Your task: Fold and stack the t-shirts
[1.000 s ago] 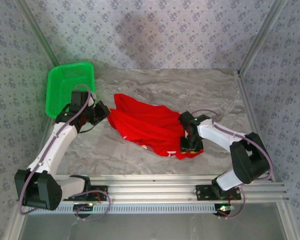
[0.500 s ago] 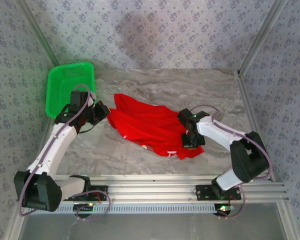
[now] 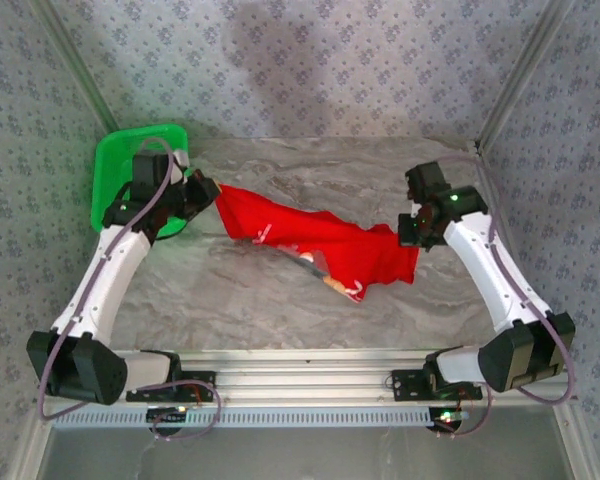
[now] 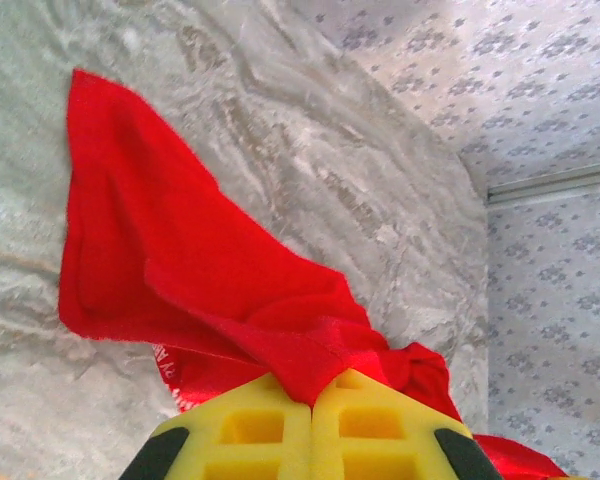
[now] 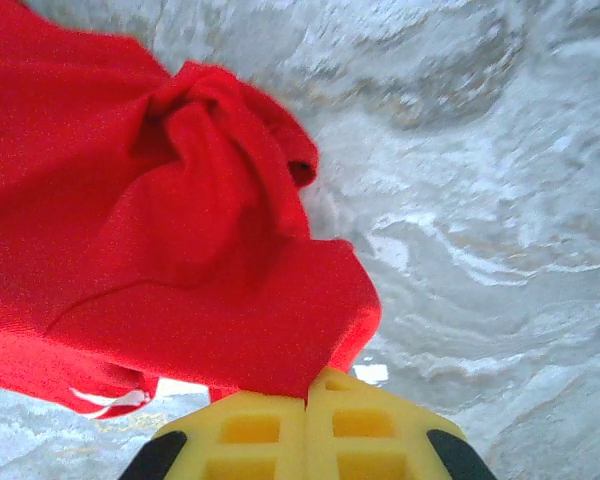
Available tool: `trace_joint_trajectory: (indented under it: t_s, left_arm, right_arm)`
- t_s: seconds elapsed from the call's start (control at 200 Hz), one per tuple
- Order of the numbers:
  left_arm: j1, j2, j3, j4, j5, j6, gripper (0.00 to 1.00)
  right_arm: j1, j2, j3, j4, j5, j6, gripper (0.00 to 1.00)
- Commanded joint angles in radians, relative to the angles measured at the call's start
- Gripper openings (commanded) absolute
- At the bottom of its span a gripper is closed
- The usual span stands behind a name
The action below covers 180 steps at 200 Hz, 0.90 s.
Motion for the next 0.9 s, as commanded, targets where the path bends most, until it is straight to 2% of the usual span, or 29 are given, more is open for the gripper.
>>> trace_joint_trajectory:
  t_s: [0.0, 0.175, 0.285, 0.435, 0.59, 0.71, 0.825, 0.864, 0.894]
  left_arm:
    - [-0.010, 0.027, 0.073, 0.009, 0.022, 0.028, 0.00]
    - [-0.005, 0.041, 0.102, -0.025, -0.017, 0.091, 0.00]
    - [0.014, 0.036, 0.073, -0.051, -0.020, 0.102, 0.00]
    - [0.048, -0.002, 0.003, -0.098, -0.079, 0.109, 0.00]
    - [0.104, -0.064, -0.097, -0.151, -0.149, 0.090, 0.00]
    - [0.125, -0.119, -0.197, -0.185, -0.199, 0.070, 0.00]
    - [0.154, -0.175, -0.289, -0.198, -0.245, 0.042, 0.00]
    - [0.167, -0.194, -0.315, -0.206, -0.261, 0.034, 0.00]
    - [0.176, -0.205, -0.333, -0.208, -0.266, 0.030, 0.00]
  right_arm:
    - [-0.036, -0.010, 0.082, -0.039, 0.028, -0.105, 0.00]
    - [-0.061, 0.007, 0.177, -0.075, -0.142, -0.176, 0.00]
    - [-0.018, 0.040, 0.159, -0.125, -0.235, -0.176, 0.00]
    - [0.115, 0.078, 0.036, -0.119, -0.296, -0.110, 0.00]
    - [0.303, 0.121, -0.062, 0.026, -0.411, -0.031, 0.04]
    - [0.391, 0.194, -0.057, 0.100, -0.506, -0.023, 0.20]
    - [0.383, 0.169, -0.072, 0.159, -0.588, 0.043, 0.37]
    - [0.365, 0.142, -0.088, 0.155, -0.578, 0.067, 0.49]
    - [0.343, 0.123, -0.101, 0.138, -0.561, 0.083, 0.52]
